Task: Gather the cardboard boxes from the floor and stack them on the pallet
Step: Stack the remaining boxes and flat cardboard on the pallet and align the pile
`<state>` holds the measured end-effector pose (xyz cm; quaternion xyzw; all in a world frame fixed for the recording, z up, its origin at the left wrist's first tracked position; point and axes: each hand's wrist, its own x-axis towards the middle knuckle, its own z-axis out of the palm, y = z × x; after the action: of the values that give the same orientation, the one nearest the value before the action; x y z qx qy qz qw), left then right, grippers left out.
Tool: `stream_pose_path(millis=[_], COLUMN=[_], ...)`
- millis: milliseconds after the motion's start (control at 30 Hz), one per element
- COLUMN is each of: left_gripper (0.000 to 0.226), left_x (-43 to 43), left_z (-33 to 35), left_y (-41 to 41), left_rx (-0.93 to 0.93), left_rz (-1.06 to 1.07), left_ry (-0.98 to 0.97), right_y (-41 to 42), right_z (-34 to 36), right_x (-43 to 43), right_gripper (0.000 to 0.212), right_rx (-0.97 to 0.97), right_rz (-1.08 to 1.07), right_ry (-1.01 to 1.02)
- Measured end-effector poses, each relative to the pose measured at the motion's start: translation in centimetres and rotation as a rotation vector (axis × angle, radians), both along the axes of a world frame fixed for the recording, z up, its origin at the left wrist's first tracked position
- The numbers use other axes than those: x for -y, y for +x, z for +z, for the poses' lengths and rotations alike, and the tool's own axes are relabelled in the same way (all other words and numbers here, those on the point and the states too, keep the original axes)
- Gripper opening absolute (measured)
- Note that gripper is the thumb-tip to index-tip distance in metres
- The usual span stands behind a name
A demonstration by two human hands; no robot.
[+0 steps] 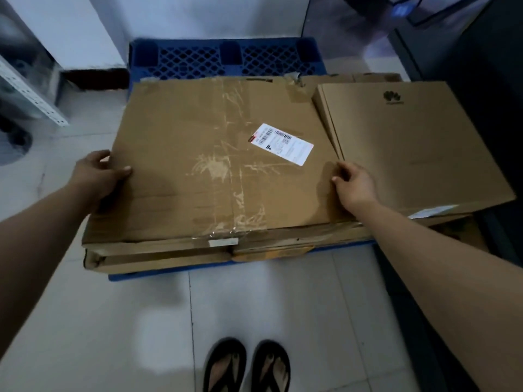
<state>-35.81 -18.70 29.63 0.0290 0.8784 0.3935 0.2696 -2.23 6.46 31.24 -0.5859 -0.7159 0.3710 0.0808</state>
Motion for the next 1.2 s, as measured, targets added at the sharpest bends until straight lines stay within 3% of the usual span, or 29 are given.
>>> stream_pose_path(millis=[167, 233, 300, 467, 633, 733, 767, 833, 900, 967, 1033, 1133, 1200], left_gripper=[0.067, 0.079, 0.095, 0.093, 0.091, 0.101, 0.107, 0.118, 0.106, 0.081, 0.069, 0.079, 0.075], left_x=[-0.5, -0.4, -0.4, 0.1, 2.6, 5.5, 6.7, 9.0, 10.3, 10.3, 9.8, 9.7, 9.8], left_z=[-1.5, -1.9, -2.2, -3.0, -3.0, -3.7, -4.1, -5.2, -6.2, -6.4, -6.4, -6.2, -6.3], left_y=[1.1, 1.6, 2.0, 2.2, 3.0, 3.5, 3.7, 3.9, 4.5, 4.9, 5.1, 4.5, 4.2], left_rx=[-0.087, -0.131, -0.134, -0.162, -0.121, -0.141, -0.087, 0.2, 0.444, 0.485, 0.477, 0.481, 0.474], left_rz=[-0.131, -0.226, -0.303, -0.316, -0.273, -0.044, 0.062, 0.222, 0.235, 0.232, 0.207, 0.179, 0.184], left_ry=[-0.048, -0.139, -0.259, -0.313, -0.142, -0.157, -0.191, -0.14, -0.03, 0.072, 0.186, 0.275, 0.306], right_y=[-2.1, -2.5, -2.5, -2.4, -2.9, -2.8, -2.3, -1.1, 0.3, 1.7, 2.5, 1.9, 0.6], right_z=[-2.1, -2.8, -3.3, -4.0, -3.9, -3.4, -3.4, -3.5, -4.0, -5.7, -8.2, -10.5, -11.4], right_x=[2.0, 2.6, 2.8, 2.9, 2.6, 3.7, 4.8, 8.1, 11.8, 14.2, 15.2, 15.5, 15.4], right_gripper=[0.052, 0.062, 0.075, 0.091, 0.085, 0.069, 0.063, 0.052, 0.046, 0.041, 0.035, 0.018, 0.015], right_rx=[0.281, 0.406, 0.495, 0.634, 0.601, 0.426, 0.299, 0.078, -0.001, -0.034, -0.103, -0.235, -0.39], right_rz=[0.431, 0.575, 0.622, 0.663, 0.605, 0.484, 0.384, 0.098, -0.217, -0.527, -0.744, -0.862, -0.863], right_ry=[0.02, -0.019, -0.077, -0.056, -0.081, 0.077, 0.174, 0.361, 0.428, 0.232, -0.197, -0.772, -0.912])
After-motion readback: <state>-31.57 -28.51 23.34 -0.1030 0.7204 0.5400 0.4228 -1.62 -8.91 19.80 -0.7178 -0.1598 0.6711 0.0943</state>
